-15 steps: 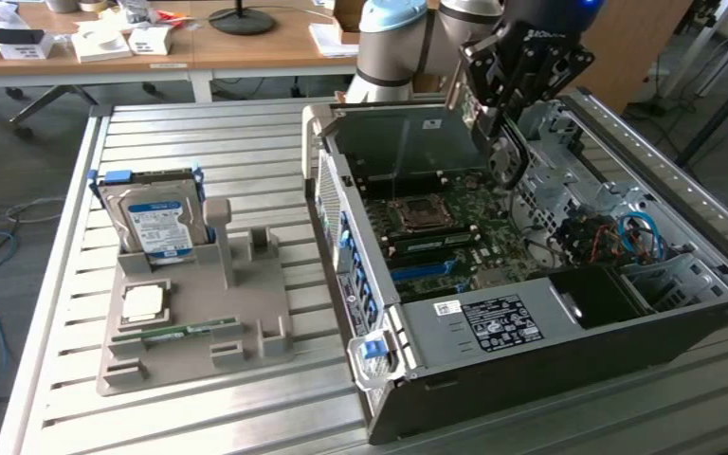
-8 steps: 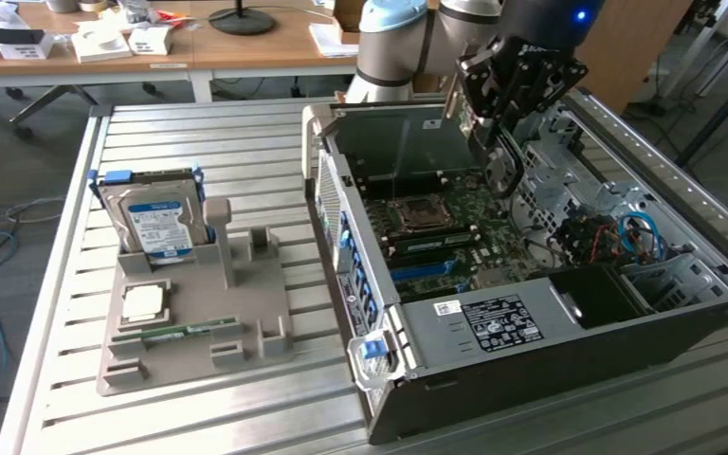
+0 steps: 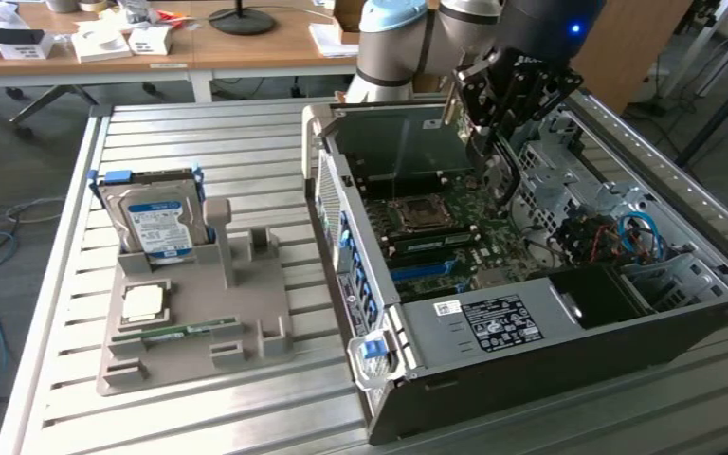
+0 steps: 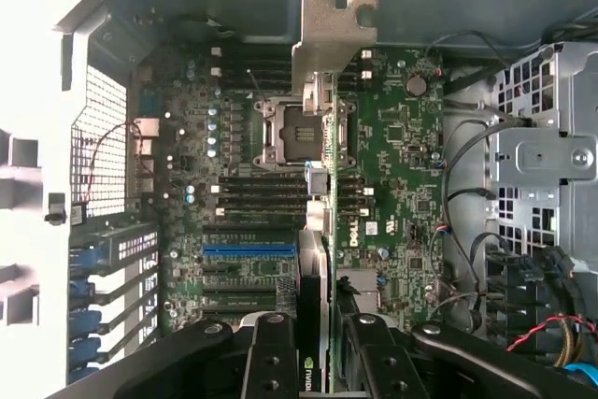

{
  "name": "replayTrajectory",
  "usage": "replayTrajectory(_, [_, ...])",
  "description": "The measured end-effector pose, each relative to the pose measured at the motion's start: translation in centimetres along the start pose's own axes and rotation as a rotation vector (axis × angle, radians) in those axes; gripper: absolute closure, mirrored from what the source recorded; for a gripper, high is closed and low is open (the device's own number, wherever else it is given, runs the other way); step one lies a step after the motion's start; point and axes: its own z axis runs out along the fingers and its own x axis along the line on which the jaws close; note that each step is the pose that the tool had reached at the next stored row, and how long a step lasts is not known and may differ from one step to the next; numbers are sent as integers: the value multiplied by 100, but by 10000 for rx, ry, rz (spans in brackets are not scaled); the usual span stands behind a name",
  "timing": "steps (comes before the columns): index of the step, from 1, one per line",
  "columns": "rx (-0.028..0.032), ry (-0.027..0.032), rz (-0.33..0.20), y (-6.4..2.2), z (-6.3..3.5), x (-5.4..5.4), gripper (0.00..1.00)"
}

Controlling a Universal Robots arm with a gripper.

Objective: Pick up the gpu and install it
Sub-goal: 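Pick up the gpu and move the gpu toward the slot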

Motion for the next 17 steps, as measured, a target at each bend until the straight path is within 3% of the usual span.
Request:
replayTrajectory(10, [-7,1,0,-1,20,-192,74])
replayTrajectory(17, [-12,0,0,-5,71,-194,74])
